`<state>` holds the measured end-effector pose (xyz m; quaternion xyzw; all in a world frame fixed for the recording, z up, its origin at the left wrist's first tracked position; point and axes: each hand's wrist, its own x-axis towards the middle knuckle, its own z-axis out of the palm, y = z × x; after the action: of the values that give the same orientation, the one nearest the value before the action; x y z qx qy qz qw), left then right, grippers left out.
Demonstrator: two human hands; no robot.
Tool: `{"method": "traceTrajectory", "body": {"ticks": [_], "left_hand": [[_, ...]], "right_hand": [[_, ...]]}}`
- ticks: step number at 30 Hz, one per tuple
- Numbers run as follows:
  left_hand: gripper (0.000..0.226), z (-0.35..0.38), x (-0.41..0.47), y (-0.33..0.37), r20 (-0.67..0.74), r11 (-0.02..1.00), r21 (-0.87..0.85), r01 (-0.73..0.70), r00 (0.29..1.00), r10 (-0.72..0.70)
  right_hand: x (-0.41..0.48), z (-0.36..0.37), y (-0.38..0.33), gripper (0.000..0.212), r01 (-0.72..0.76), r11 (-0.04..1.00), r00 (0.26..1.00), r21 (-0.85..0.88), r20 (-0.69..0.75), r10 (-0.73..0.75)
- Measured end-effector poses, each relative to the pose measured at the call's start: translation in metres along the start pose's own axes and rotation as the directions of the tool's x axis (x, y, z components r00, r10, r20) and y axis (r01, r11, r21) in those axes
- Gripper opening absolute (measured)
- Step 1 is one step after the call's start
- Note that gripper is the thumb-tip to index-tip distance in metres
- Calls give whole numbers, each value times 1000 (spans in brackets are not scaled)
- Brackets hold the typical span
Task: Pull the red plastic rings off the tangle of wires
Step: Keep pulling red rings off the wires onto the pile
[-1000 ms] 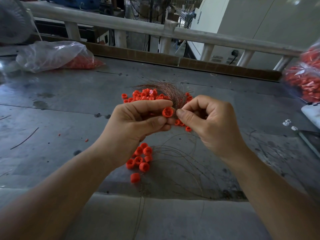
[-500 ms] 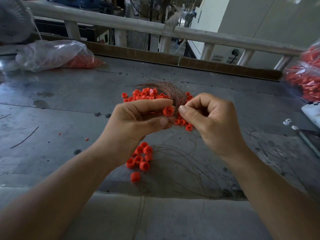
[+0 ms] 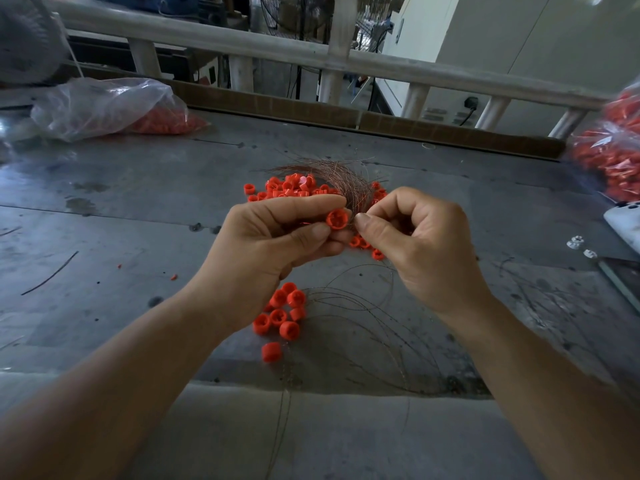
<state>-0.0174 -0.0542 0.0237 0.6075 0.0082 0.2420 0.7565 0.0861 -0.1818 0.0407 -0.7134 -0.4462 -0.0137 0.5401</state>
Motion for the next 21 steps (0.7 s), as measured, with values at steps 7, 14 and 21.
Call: {"method": "traceTrajectory", "body": {"ticks": [7, 14, 21], "left_hand": [[31, 0, 0, -1, -1, 1000, 10, -5, 1000, 5], [29, 0, 0, 1, 20, 999, -36, 3, 1000, -2], [22, 0, 1, 2, 74, 982, -171, 78, 995, -66]], "right_hand": [[-1, 0, 1, 21, -15, 1000, 1000, 7, 11, 15], [-1, 0, 0, 14, -48, 999, 996, 9, 76, 47], [-1, -1, -2, 14, -72, 997, 989, 22, 130, 68]]}}
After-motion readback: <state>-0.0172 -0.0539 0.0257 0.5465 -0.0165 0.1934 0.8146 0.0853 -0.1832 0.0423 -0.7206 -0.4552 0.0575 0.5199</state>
